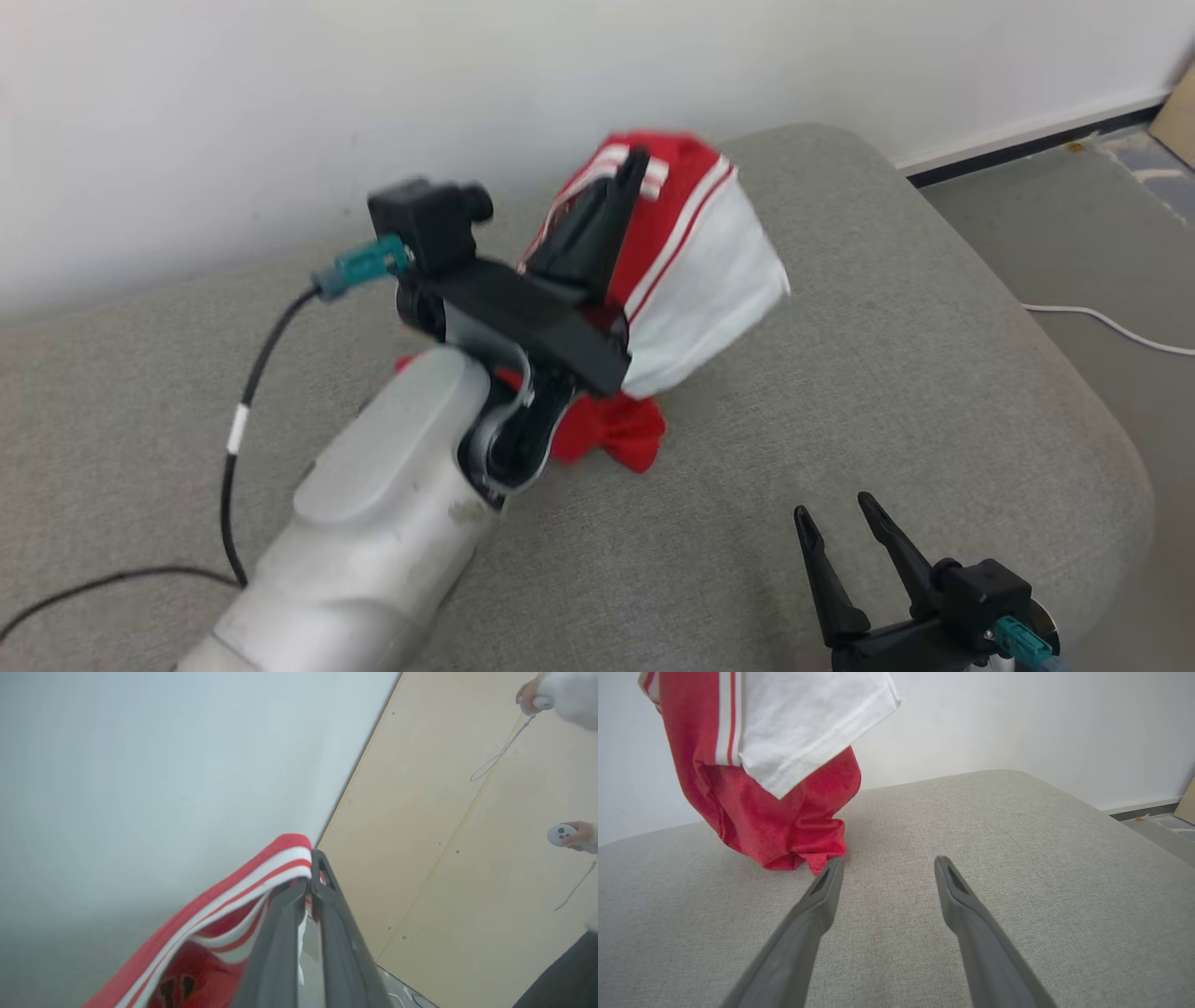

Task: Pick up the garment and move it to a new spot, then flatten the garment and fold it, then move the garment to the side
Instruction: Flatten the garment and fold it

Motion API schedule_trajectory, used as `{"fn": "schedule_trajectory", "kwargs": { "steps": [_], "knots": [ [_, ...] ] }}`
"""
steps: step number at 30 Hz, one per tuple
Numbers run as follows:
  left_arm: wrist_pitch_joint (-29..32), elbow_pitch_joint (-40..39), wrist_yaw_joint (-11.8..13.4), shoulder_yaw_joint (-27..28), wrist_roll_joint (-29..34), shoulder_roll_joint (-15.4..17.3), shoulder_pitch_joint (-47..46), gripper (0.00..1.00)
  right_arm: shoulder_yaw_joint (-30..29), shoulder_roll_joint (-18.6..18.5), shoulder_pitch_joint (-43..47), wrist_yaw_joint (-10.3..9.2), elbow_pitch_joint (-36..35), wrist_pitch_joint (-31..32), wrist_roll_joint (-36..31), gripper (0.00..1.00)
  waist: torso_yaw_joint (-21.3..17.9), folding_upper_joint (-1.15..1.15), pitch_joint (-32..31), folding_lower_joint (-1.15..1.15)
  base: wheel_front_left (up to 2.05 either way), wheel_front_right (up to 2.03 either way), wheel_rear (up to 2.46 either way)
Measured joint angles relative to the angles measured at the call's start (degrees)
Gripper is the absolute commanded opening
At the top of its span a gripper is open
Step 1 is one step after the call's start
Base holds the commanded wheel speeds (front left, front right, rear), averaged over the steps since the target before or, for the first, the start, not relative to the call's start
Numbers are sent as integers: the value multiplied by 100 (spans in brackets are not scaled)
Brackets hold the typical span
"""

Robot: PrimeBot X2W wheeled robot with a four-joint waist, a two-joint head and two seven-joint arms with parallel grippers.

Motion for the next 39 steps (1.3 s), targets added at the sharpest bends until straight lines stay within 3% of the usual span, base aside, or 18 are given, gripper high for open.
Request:
{"fn": "schedule_trajectory", "kwargs": {
  "steps": [9,15,19,25,39],
  "knots": [
    [-133,-625,-31,-38,-597,-3,-1071,0,169,22,-61,0,134,-11,66,100,-315,0,32,0,0,0,0],
    [-156,-1321,36,481,-597,-14,-1352,0,192,41,-130,0,192,-53,90,100,-436,0,92,-1,0,0,0],
    [-156,-1250,111,706,-538,-20,-863,0,126,77,-151,0,214,-59,111,100,-343,0,166,-1,0,0,0],
    [-156,-527,163,1152,-44,-19,20,0,57,67,-164,0,174,-73,110,100,1,0,281,-1,0,0,0],
    [-156,219,-25,3460,924,55,1686,0,107,-19,-142,0,109,-76,92,100,768,0,311,0,0,0,0]
  ]
}}
